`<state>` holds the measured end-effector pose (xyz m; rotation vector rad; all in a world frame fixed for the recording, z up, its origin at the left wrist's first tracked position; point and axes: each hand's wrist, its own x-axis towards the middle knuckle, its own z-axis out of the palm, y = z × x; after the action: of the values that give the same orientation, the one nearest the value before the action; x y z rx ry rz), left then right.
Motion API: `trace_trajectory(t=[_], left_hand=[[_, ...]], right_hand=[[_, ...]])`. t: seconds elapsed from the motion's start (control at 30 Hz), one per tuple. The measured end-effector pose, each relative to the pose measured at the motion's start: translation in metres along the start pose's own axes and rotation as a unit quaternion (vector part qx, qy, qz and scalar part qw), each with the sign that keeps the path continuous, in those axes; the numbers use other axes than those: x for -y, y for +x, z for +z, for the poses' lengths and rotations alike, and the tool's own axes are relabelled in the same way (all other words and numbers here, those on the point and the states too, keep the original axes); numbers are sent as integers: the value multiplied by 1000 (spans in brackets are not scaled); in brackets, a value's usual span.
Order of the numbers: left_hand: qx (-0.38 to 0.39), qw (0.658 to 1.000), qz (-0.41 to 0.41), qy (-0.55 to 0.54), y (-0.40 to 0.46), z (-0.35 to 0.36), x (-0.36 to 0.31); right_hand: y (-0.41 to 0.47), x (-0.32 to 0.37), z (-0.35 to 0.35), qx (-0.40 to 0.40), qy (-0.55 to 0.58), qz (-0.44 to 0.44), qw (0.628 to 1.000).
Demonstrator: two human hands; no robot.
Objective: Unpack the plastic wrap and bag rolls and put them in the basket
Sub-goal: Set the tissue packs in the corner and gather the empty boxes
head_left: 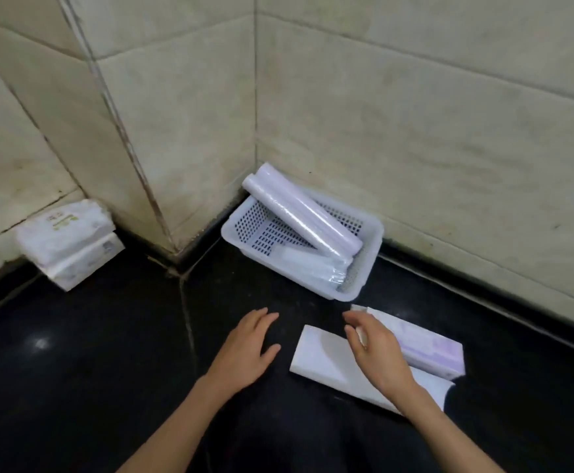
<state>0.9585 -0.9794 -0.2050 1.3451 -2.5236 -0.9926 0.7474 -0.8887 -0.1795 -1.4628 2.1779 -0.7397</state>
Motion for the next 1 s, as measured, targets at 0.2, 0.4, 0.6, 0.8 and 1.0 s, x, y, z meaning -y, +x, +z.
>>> trace_trajectory(t=[0.2, 0.4, 0.6, 0.8, 1.0], left_hand=[[150, 972, 96, 152, 30, 54, -69], [208, 928, 95, 293, 38, 92, -95], [141, 934, 103, 312, 39, 104, -101], [167, 928, 101, 317, 31, 113, -102], [148, 965, 91, 198, 22, 102, -125]], right_hand=[[3, -81, -46, 17, -146, 21, 989], [19, -118, -51, 156, -230, 78, 957], [14, -128, -55, 122, -225, 76, 964], [-8, -138, -87, 34, -174, 134, 975], [-59, -128, -134, -112, -170, 163, 965]])
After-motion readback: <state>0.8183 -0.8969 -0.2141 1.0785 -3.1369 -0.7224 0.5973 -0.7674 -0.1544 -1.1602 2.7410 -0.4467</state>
